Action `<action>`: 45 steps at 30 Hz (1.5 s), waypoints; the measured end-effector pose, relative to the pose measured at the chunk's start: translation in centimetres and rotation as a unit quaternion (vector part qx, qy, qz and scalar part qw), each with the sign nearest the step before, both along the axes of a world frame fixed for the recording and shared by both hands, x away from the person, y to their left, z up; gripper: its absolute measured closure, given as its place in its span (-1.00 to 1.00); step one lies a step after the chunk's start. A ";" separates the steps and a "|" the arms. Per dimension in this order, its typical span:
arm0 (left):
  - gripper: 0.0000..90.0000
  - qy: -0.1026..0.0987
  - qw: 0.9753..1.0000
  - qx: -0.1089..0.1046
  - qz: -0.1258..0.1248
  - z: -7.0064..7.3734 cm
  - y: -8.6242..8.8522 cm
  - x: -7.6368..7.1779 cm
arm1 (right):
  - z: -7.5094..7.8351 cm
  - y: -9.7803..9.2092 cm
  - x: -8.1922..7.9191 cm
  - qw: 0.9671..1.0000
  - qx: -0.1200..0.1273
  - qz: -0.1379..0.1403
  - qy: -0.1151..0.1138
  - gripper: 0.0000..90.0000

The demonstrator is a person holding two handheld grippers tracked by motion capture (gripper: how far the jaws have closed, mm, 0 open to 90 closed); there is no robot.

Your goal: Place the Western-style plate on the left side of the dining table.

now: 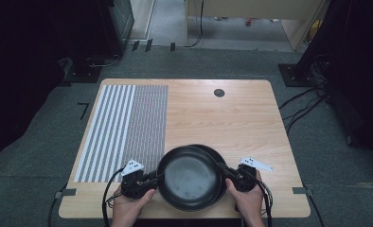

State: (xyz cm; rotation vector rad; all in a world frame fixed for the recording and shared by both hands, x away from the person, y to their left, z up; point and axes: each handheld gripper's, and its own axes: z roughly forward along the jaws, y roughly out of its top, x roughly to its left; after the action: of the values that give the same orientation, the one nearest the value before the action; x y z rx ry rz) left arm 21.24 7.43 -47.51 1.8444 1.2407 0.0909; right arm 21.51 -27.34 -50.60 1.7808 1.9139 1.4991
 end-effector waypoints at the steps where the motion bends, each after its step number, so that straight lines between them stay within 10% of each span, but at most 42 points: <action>1: 0.52 0.000 1.000 0.000 0.000 0.0 0.0 0.0 | 0.0 0.0 0.0 1.000 0.002 0.000 0.003 0.84; 15: 0.54 0.006 1.000 0.001 -0.005 -0.2 0.1 0.4 | -0.7 -0.4 0.2 0.996 0.066 0.000 0.066 0.78; 29: 0.57 0.012 0.999 -0.033 0.005 -0.7 0.3 0.6 | -0.5 -0.2 0.8 0.995 0.056 0.002 0.078 0.76; 36: 0.64 0.013 0.999 -0.041 0.014 -0.4 0.7 0.5 | -1.1 -1.1 1.0 0.983 0.154 -0.002 0.101 0.89; 45: 0.68 0.016 0.998 -0.055 0.024 -0.3 1.1 0.5 | -0.9 -0.9 1.1 0.980 0.174 -0.007 0.101 0.90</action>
State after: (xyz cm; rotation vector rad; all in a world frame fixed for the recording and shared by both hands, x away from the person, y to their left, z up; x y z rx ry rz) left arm 21.73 8.54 -47.79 1.7284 1.2867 0.0195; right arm 22.56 -28.21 -51.49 2.1599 1.8043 1.8028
